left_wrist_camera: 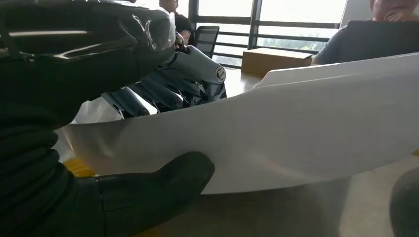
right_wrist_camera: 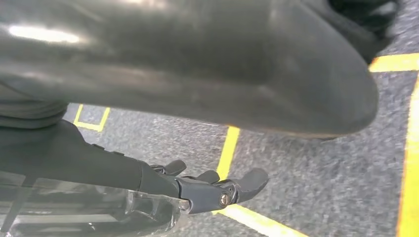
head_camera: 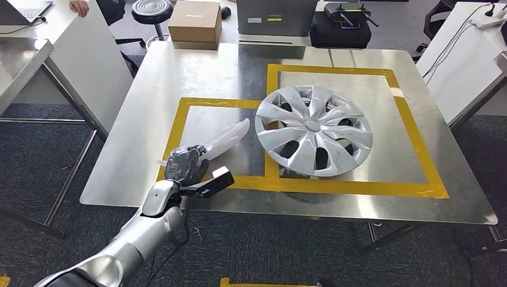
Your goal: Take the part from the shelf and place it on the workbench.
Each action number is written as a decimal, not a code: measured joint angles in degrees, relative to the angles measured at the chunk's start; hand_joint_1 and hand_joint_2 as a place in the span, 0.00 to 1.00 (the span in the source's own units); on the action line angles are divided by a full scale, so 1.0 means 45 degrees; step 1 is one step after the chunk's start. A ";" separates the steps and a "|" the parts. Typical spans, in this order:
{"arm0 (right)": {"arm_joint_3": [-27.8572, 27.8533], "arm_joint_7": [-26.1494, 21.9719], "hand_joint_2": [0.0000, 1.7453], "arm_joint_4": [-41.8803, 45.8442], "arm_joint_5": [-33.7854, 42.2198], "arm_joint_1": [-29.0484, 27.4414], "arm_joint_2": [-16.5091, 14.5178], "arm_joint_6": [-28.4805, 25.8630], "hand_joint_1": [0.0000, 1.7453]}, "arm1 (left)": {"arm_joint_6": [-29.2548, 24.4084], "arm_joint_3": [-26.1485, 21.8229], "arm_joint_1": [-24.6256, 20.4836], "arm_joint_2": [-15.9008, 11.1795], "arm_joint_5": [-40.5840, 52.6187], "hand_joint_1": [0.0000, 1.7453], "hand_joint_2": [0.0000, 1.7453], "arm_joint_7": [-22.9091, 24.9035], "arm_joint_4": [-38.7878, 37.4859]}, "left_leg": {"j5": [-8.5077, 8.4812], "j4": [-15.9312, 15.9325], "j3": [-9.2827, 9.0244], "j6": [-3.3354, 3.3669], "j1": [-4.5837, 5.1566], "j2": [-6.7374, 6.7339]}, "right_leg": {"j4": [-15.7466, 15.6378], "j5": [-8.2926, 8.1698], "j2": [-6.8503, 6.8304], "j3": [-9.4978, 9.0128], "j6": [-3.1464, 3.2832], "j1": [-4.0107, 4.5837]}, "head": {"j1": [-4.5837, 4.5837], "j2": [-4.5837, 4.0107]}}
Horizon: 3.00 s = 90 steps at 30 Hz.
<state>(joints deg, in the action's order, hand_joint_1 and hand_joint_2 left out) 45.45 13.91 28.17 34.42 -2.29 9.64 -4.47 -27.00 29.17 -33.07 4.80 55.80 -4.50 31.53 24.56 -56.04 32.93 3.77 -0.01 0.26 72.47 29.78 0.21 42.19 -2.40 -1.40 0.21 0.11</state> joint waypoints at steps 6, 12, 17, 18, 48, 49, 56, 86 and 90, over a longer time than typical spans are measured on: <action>0.0211 0.0130 0.00 0.0244 0.0367 -0.0056 0.0177 -0.0115 0.00 | 0.0189 -0.0100 -0.0261 0.0015 0.0001 0.00 1.00 0.0811 -0.0590 | 0.0243 -0.0341 0.0085 -0.0364 0.0062 0.0040 | -0.3260 -0.1095 0.0007 -0.1704 -0.0059 -0.0050 | 0.0010 0.0000; 0.0484 0.0137 0.00 0.0345 0.0639 -0.0071 0.0246 -0.0216 0.00 | 0.0057 -0.0330 -0.0238 -0.0096 -0.0126 0.00 0.00 0.1187 -0.1001 | 0.1630 -0.2740 0.1207 -0.0700 -0.0080 0.0012 | -0.3283 -0.1147 0.0012 -0.1681 0.0314 -0.0110 | 0.0022 0.0000; 0.0772 0.0130 0.00 0.0367 0.0750 -0.0069 0.0313 -0.0249 0.00 | -0.0204 -0.0566 -0.0125 -0.0207 -0.0261 0.00 0.00 0.1160 -0.1202 | 0.0986 -0.2473 0.1035 -0.0517 -0.0092 0.0012 | -0.3280 -0.1145 0.0028 -0.1709 0.0317 0.0013 | 0.0024 0.0000; 0.0825 0.0125 0.00 0.0385 0.0766 -0.0065 0.0308 -0.0250 0.00 | -0.0259 -0.0596 -0.0132 -0.0236 -0.0273 0.00 0.00 0.1113 -0.1208 | 0.0668 -0.1597 0.0591 -0.0398 -0.0057 0.0007 | -0.3278 -0.1147 0.0031 -0.1713 0.0309 0.0049 | 0.0013 0.0000; 0.1939 -0.0502 0.00 0.0484 0.2061 0.0050 0.0651 -0.0551 0.00 | -0.2563 -0.1131 0.1449 0.0050 -0.1608 0.00 0.00 -0.3027 0.2306 | 0.0728 -0.2208 0.1064 -0.0340 0.0007 -0.0015 | -0.3293 -0.1004 0.0067 -0.1875 0.0340 0.0085 | 0.0022 0.0000; 0.2014 -0.0567 0.00 0.0487 0.2171 0.0063 0.0636 -0.0568 0.00 | -0.2565 -0.1101 0.1575 0.0066 -0.1799 0.00 0.00 -0.3192 0.2865 | 0.0416 -0.1395 0.0677 -0.0203 0.0049 -0.0017 | -0.3296 -0.1001 0.0080 -0.1880 0.0339 0.0132 | 0.0013 0.0000; 0.2608 -0.1161 0.00 0.0487 0.3103 0.0078 0.0738 -0.0563 0.00 | -0.2532 0.0240 0.2589 -0.0149 -0.3988 0.00 0.00 -0.4544 0.8582 | 0.0057 -0.0035 -0.0043 0.0075 0.0046 -0.0011 | -0.2600 -0.0597 0.0023 -0.1474 0.0191 0.0179 | -0.0002 0.0000; 0.4533 -0.1790 0.00 0.0181 0.5687 0.0115 0.0855 -0.0124 0.00 | 0.7104 0.2410 0.5982 -0.2946 -1.6933 0.00 0.00 -0.5467 1.1379 | 0.0785 -0.0122 -0.0802 -0.0093 0.0114 -0.0017 | -0.3491 -0.1875 0.0005 -0.1424 -0.0232 -0.0013 | 0.0019 0.0000; 0.4561 -0.1791 0.00 0.0183 0.5729 0.0098 0.0877 -0.0221 0.00 | 0.7041 0.2409 0.6002 -0.2945 -1.6850 0.00 0.00 -0.5382 1.1295 | 0.0644 -0.0025 -0.0748 -0.0041 0.0058 -0.0039 | -0.3300 -0.1644 -0.0007 -0.1317 -0.0177 0.0002 | 0.0006 0.0000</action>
<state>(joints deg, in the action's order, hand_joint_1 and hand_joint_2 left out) 65.97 5.85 28.99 60.20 -1.85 13.58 -5.46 4.68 40.01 -6.06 -8.45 -20.03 -28.72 82.36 27.45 -56.15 29.56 3.58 0.25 0.08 57.62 22.39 0.18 36.26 -3.20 -1.39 0.23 0.11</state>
